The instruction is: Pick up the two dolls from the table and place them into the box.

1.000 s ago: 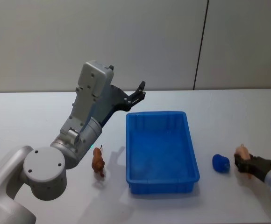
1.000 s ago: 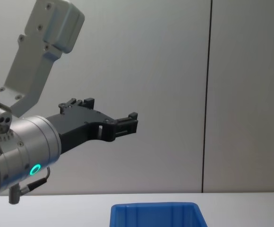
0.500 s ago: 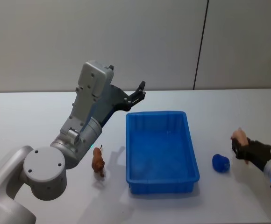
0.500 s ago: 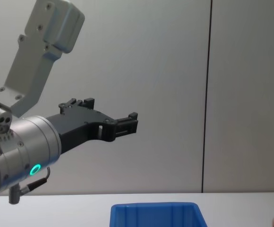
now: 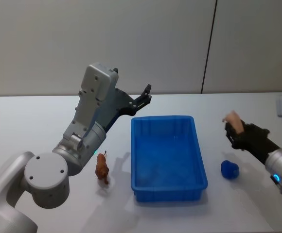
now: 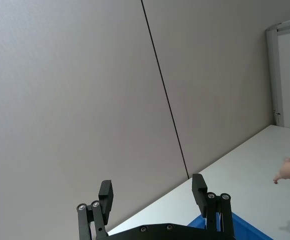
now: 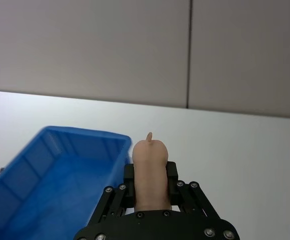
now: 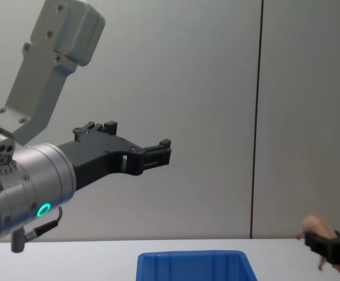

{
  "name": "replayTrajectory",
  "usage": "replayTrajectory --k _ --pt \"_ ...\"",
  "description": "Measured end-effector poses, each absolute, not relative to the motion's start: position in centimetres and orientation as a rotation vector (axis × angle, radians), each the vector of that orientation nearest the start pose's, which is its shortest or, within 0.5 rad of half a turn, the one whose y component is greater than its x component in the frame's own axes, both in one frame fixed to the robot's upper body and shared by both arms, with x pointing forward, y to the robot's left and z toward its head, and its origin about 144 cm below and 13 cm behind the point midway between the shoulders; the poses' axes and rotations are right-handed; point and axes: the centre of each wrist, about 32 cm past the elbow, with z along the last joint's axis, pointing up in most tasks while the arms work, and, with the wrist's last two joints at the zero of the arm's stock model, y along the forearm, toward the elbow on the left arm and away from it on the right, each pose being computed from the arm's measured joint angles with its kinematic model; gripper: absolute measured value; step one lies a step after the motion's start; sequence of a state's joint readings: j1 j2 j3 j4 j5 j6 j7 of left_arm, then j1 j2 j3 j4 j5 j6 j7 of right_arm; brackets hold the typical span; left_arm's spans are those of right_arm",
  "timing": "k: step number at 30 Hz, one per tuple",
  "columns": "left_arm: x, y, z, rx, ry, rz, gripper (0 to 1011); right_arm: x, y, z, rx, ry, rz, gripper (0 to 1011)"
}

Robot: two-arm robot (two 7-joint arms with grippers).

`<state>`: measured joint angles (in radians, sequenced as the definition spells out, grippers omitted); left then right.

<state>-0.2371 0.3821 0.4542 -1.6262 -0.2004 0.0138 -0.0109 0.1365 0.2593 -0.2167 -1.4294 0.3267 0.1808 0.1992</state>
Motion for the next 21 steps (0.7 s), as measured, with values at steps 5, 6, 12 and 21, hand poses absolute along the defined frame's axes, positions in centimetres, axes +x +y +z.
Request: replayTrajectory --k 5,6,12,21 --pt "49.2 19.8 120.4 0.061 -0.268 1.124 1001 49.4 -24.0 114.2 -0.106 0.176 -1.117 352" --pt "49.2 19.8 120.4 0.061 -0.268 1.124 1001 49.5 -23.8 114.2 -0.102 0.172 -1.107 355" --pt "49.2 19.8 120.4 0.061 -0.268 1.124 1001 49.8 -22.8 114.7 -0.072 0.145 -1.028 355" --pt "49.2 19.8 120.4 0.061 -0.268 1.124 1001 50.9 -20.6 114.7 -0.047 0.123 -0.878 443"
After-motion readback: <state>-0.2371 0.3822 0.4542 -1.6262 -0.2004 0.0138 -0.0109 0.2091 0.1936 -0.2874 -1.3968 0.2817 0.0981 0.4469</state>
